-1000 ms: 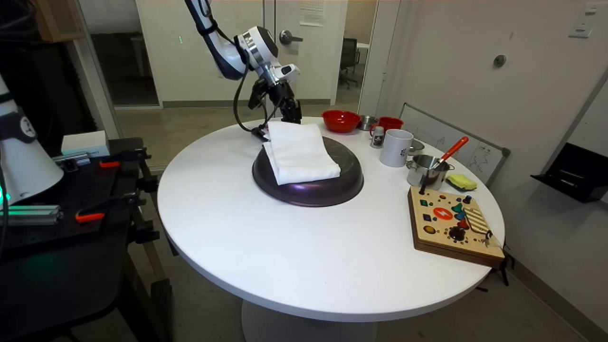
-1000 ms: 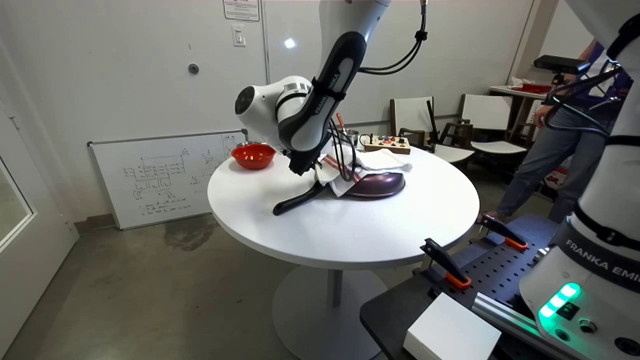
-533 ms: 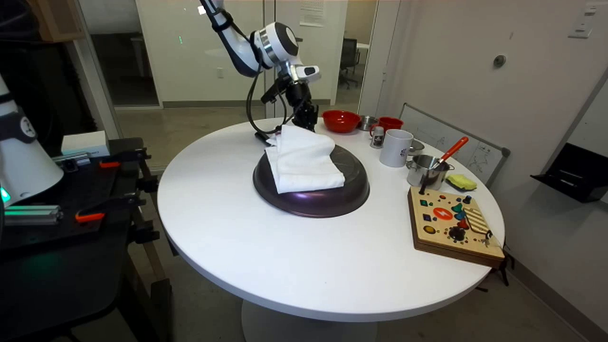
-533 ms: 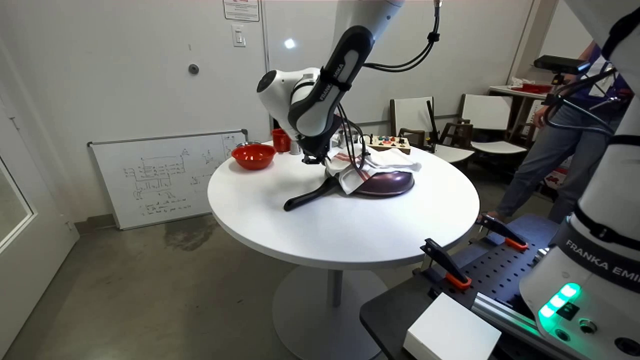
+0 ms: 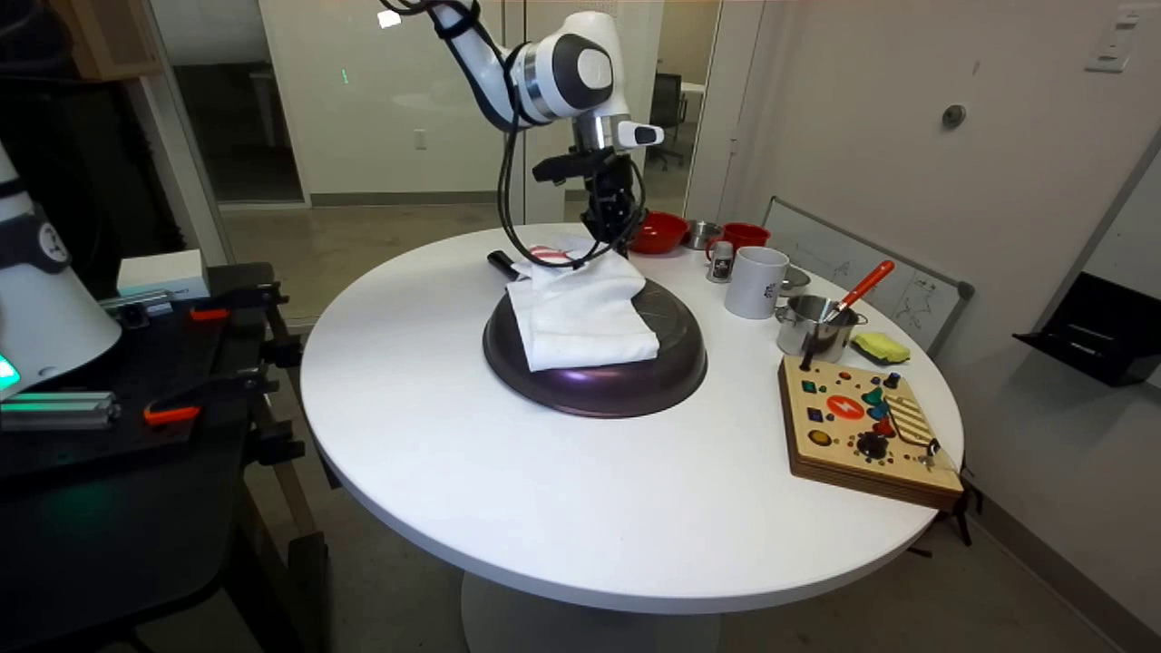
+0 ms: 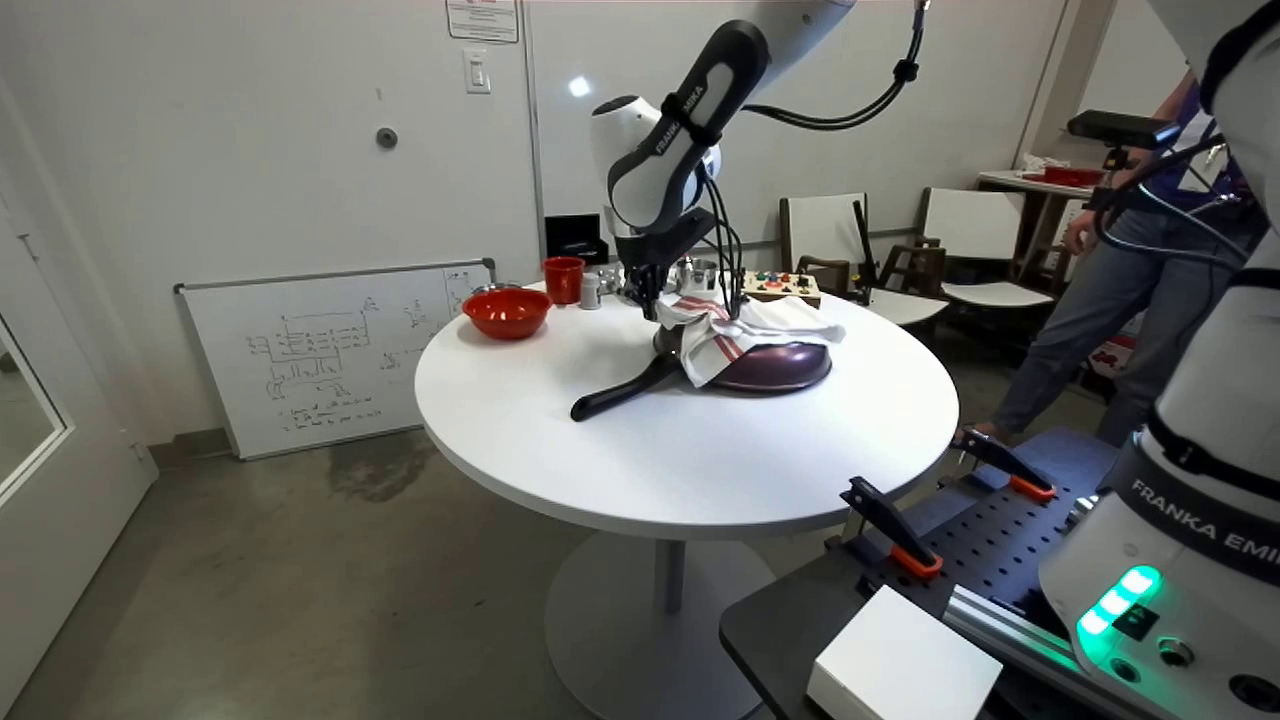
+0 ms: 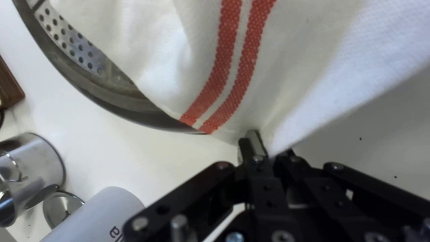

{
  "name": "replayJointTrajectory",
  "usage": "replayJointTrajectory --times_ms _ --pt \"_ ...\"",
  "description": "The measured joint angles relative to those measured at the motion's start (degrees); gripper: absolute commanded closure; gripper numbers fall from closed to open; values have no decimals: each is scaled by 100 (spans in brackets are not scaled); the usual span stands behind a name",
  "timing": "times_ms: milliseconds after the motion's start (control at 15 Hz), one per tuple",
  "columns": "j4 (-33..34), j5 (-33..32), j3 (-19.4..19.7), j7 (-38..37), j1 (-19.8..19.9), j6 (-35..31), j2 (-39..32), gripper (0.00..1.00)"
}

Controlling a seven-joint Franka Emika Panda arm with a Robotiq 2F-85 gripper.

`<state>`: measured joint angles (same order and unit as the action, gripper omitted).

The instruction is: Move the tea towel to the right

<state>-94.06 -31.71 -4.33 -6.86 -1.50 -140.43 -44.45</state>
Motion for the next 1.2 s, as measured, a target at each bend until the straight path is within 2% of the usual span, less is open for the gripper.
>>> replayJointTrajectory --times_ms 200,400,800,1200 --pt "-19 929 -145 1104 225 -35 161 95" --pt "-110 1463 -180 1600 322 38 605 95" --pt "-393 1648 33 1635 293 1109 1753 95" --pt "-814 1488 480 1384 280 1869 2300 95"
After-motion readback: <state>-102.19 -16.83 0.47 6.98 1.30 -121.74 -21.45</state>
